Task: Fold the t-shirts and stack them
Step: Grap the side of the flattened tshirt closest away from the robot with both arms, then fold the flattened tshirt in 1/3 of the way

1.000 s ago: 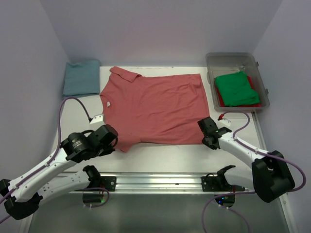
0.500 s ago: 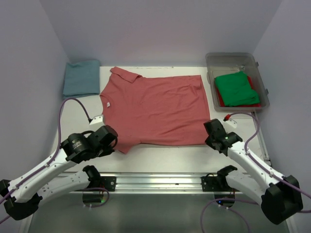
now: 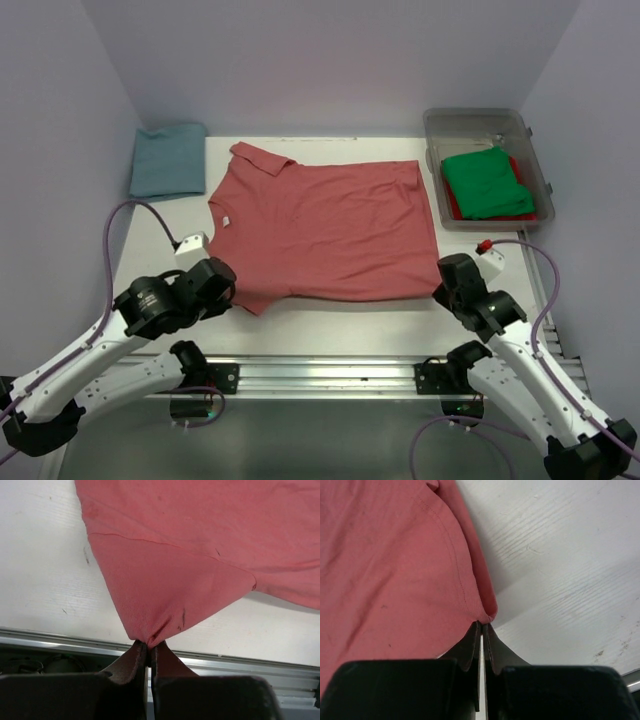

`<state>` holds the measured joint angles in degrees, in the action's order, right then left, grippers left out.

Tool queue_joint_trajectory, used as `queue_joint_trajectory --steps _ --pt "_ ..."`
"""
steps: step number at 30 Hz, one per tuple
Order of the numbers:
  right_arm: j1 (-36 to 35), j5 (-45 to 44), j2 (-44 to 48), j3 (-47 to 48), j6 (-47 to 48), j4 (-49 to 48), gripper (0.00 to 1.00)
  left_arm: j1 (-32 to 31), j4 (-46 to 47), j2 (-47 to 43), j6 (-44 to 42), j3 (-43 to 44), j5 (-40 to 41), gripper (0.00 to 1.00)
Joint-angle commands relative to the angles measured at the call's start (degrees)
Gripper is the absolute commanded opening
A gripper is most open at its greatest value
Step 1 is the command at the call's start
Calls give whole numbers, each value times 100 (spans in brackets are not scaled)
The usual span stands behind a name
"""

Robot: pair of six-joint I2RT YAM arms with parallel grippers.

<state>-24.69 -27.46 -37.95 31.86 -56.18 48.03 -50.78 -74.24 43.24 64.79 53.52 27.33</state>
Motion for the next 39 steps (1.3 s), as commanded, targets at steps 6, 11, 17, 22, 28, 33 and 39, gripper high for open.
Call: queue_joint_trajectory --steps 6,11,17,22,28,33,39 --pt "17 -645 -728 567 705 -1074 0 -19 796 -159 -230 -209 1502 0" --pt "17 -1173 -1608 944 986 -1849 0 -10 1928 157 -932 -491 2195 0" --pt "87 -1340 -3084 1410 1258 -2693 0 577 4204 403 -2461 -1105 1874 0" --pt "324 -1314 -4139 1850 1452 -3054 0 2167 5620 1060 -3200 -1239 608 0" --pt "561 -1402 -4695 2167 1628 -3256 0 2741 5920 2012 -3333 -703 395 0" --pt "860 -1358 -4984 2307 1821 -3423 0 2776 6280 2460 -3464 -439 404 0" --pt "983 -1192 -5441 2580 1953 -3572 0 2846 6413 2979 -3517 -122 466 0"
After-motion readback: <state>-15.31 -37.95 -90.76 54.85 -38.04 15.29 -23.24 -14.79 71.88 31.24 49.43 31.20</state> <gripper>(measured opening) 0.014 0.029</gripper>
